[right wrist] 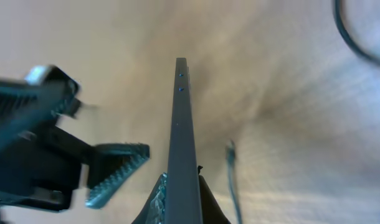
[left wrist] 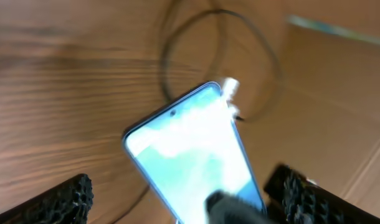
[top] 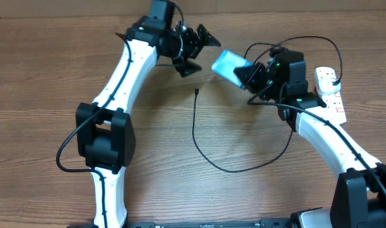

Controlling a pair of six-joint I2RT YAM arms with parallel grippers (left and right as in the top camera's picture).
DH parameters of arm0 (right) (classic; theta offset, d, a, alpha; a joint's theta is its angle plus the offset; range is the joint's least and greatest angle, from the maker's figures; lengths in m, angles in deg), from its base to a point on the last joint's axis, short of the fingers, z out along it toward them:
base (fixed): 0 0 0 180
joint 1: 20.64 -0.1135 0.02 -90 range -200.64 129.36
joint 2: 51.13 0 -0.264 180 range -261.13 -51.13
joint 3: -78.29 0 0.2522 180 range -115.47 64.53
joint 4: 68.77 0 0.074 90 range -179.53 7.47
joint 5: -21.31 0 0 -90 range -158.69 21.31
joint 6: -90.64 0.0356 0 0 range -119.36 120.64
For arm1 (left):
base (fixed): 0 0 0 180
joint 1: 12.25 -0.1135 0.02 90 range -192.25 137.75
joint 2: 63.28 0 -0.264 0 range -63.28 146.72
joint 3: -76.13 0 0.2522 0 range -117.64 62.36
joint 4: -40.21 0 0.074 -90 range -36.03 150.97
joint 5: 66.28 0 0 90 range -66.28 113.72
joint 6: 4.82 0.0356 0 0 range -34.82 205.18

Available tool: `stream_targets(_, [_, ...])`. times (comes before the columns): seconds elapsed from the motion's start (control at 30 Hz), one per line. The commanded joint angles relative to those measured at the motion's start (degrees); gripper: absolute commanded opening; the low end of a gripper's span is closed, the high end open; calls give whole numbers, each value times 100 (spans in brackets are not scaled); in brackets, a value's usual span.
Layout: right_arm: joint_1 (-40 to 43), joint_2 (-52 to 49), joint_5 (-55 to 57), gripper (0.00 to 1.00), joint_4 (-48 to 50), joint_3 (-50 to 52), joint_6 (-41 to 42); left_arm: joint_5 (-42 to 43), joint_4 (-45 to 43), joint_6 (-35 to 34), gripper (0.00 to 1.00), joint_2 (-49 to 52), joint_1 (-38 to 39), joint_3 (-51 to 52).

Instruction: Plug charger to phone and switch on socket

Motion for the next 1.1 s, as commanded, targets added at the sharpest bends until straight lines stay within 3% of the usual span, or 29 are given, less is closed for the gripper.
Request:
stream_targets(0.0, [24,166,-83,4,590,-142,544,1314,-317,461,100,-35,-190,-55])
stream_targets(0.13, [26,210,444,4,892,-149,1545,1952,-907,435,100,-35,-282,-55])
stream_targets(0.3, [-20,210,645,4,1513,-149,2487,1950,-1257,341,98,-35,-256,-55])
stream_targets(0.5, [-118,210,645,4,2437,-149,2618,1683,-1294,105,96,-35,-157,-55])
stream_targets(0.67, [-225,208,651,4,2323,-149,3075,1687,-1985,-212,95,-35,-44,-55])
stream_targets(0.9, [-385,208,734,4,2330,-149,3536,1384,-2391,-358,71,-35,197,-55])
stream_targets(1.07, [-461,210,793,4,2321,-149,3617,1139,-2396,-407,60,-35,289,-55])
